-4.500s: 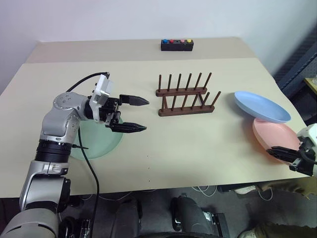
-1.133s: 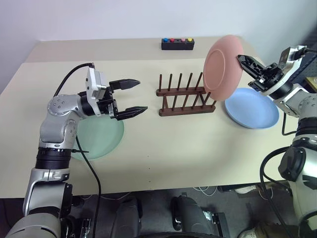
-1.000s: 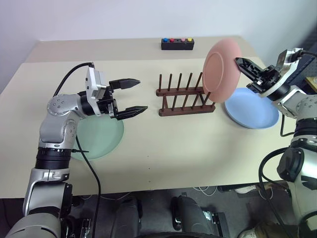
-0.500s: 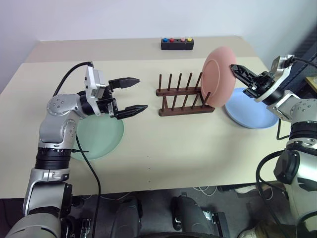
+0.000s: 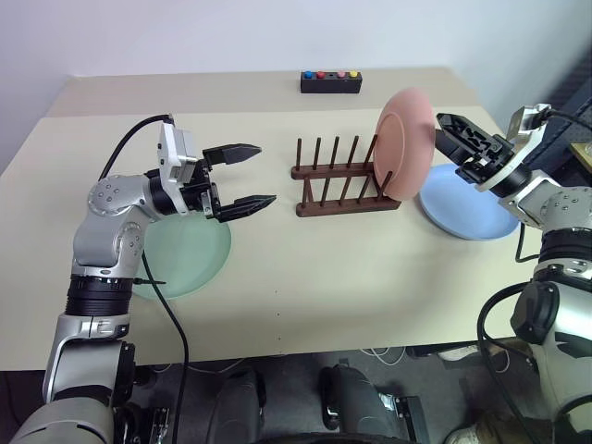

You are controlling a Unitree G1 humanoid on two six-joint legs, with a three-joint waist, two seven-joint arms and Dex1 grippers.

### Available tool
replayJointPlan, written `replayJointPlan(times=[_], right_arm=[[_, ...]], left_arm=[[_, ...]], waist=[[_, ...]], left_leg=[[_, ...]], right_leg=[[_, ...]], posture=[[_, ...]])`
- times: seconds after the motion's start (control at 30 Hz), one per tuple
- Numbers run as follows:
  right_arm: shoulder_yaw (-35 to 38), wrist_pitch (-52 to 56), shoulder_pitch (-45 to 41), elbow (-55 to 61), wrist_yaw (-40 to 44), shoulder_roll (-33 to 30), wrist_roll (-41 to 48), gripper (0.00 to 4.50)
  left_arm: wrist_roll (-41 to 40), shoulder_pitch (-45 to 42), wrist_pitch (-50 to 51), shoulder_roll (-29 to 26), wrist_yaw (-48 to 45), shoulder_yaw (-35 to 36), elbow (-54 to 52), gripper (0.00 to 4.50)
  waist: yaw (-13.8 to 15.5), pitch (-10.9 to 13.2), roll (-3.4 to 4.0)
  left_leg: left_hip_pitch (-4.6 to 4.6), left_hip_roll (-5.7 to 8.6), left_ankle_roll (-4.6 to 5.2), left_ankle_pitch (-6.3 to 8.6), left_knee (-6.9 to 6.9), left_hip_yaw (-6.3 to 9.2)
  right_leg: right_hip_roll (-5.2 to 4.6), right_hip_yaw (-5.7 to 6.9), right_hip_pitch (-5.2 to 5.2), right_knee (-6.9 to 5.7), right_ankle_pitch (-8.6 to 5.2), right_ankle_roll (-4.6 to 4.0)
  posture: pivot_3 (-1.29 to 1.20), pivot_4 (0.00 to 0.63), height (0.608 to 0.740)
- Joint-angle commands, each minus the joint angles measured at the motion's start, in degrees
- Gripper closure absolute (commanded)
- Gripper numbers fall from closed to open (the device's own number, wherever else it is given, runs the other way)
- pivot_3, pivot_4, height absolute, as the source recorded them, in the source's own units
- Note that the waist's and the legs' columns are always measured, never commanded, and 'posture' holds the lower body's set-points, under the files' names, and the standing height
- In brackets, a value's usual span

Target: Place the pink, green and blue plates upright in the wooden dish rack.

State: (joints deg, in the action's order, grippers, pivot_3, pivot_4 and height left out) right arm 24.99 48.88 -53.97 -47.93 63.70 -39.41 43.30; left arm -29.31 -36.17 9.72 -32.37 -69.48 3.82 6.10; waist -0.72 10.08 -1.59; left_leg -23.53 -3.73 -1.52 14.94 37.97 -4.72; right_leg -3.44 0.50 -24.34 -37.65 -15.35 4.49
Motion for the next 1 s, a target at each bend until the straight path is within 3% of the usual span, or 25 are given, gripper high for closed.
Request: replayJointPlan(times=[0.03,0.17,0.37,0.67,0.83,1.0], right_arm=[[2.63,-0.62,-0.45,5.12,0.94,-2.66,1.63,0.01],[4.28,-4.01,1.73,10.10,0.39,-3.29,1.59,0.01],[7.62,-7.09,8.89,26.63,0.29,-4.46,4.25,0.01],[4.36,-5.33,18.93,53.38,-0.34,-5.93,9.20,0.01],[0.22,-10.30,25.39,62.07,1.89,-5.69,7.26,0.01],[-1.58,-11.99,27.43,63.95,2.45,-3.79,9.27,0.01]], left_arm=[[-1.05,-0.30,-0.27,0.13,0.47,1.18,-1.82,0.00],[-1.79,-0.53,0.42,0.57,0.79,1.49,-1.46,0.00],[-2.67,-0.40,1.79,0.26,0.80,1.68,-1.57,0.00],[-3.11,-0.94,3.23,-0.33,2.07,2.92,-0.12,0.00],[0.35,-2.44,8.48,-4.17,7.32,3.26,3.54,0.00],[-0.26,-0.94,16.50,-13.04,7.63,6.31,4.41,0.00]], waist=[[0.01,0.01,0.01],[0.09,0.01,0.01],[0.06,0.02,0.02],[0.02,0.02,0.04],[-0.06,0.02,0.04],[-0.22,0.06,-0.02]], left_leg=[[0.00,0.00,0.00,0.00,0.00,0.00],[0.00,0.00,0.00,0.00,0.00,0.00],[-0.01,0.00,0.00,0.00,-0.03,0.00],[0.02,-0.01,0.00,0.00,-0.04,0.03],[0.02,-0.01,0.00,0.00,-0.02,0.04],[0.02,-0.03,0.01,0.00,-0.04,0.05]], right_leg=[[0.00,0.00,0.00,0.00,0.00,0.00],[0.00,0.00,0.00,0.02,0.00,0.00],[-0.01,0.00,0.00,0.05,0.03,0.05],[0.00,-0.01,0.01,0.04,0.04,0.07],[0.00,-0.01,0.02,0.05,0.04,0.07],[0.03,0.00,0.02,0.07,0.04,0.07]], posture=[[0.00,0.150,0.740],[0.00,0.150,0.740],[0.00,0.150,0.740],[0.00,0.150,0.740],[0.00,0.150,0.740],[0.00,0.150,0.740]])
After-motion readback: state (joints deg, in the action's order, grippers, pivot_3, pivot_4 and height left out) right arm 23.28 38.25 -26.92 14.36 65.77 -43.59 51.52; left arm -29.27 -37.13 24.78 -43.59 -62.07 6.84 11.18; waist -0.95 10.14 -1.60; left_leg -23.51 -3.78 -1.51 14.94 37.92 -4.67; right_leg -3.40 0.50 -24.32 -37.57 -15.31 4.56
